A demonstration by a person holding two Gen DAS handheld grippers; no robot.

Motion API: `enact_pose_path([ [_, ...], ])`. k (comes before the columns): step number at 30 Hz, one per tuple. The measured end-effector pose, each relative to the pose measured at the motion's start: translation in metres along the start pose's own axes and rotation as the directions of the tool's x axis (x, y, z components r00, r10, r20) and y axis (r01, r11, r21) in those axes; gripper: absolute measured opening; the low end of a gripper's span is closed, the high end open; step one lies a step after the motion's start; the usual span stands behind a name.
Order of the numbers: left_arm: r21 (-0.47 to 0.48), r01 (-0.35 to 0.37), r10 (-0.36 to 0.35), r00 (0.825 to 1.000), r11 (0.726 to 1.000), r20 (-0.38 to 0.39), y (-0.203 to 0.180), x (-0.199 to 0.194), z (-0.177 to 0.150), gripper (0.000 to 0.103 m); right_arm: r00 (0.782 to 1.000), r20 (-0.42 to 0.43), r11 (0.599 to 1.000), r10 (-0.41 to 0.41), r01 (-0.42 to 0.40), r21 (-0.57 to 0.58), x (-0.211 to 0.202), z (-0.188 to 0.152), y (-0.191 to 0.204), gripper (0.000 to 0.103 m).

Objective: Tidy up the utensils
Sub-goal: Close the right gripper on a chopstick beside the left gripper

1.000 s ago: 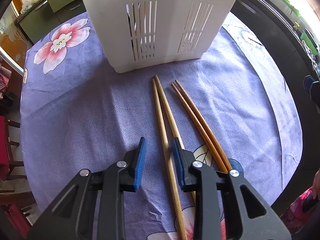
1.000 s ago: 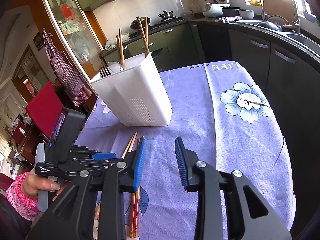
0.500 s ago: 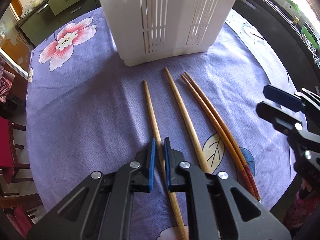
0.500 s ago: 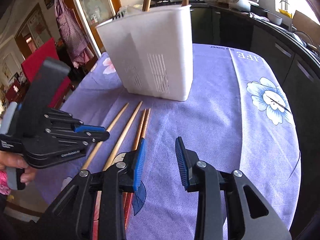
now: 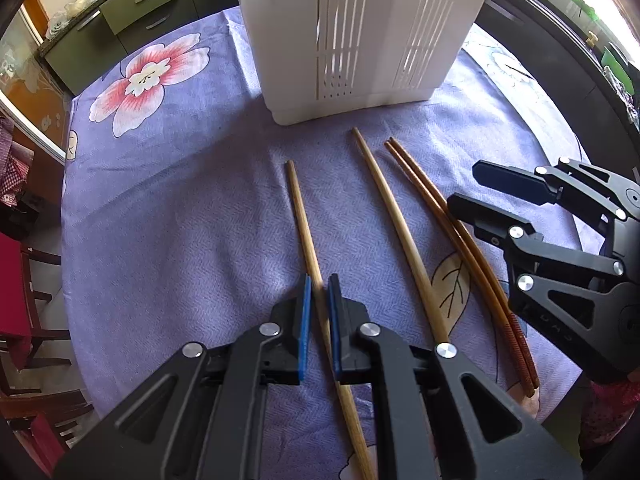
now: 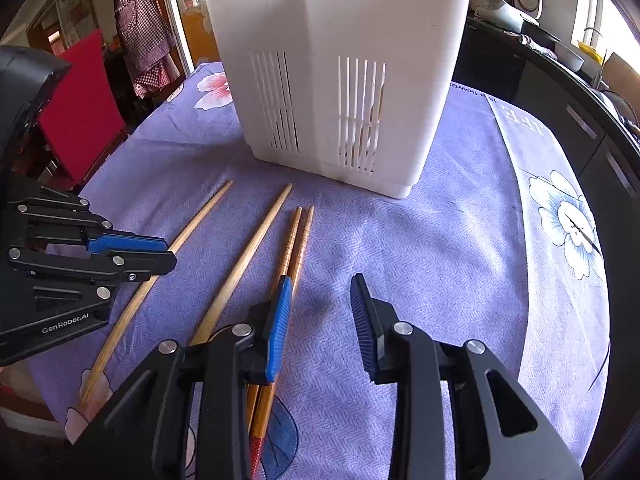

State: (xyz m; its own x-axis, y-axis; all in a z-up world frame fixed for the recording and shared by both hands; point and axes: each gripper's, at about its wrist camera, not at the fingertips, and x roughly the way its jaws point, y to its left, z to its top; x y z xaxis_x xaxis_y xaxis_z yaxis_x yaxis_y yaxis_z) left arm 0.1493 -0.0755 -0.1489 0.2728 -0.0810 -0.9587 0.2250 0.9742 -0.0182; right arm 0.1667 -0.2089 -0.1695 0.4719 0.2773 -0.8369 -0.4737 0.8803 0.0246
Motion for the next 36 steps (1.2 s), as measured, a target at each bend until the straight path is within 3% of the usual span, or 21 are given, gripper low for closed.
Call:
enact_pose_path([
  [4, -0.004, 0.011, -0.011, 1.000, 1.000, -0.001, 0.002, -0.002, -0.003, 0.009, 0.999, -0.008, 0.999, -0.033, 0.033, -0.006, 0.000, 0.003, 0.000, 0.031],
  [22, 0.004, 0.011, -0.011, 1.000, 1.000, 0.008, 0.004, -0.003, -0.004, 0.009, 1.000, 0.003, 1.000, -0.021, 0.021, -0.006, -0.003, 0.009, 0.004, 0.031],
  [36, 0.008, 0.010, -0.011, 1.000, 1.000, 0.010, 0.003, -0.003, -0.004, 0.009, 0.999, -0.035, 0.999, -0.042, 0.042, -0.025, 0.009, 0.007, 0.006, 0.031],
])
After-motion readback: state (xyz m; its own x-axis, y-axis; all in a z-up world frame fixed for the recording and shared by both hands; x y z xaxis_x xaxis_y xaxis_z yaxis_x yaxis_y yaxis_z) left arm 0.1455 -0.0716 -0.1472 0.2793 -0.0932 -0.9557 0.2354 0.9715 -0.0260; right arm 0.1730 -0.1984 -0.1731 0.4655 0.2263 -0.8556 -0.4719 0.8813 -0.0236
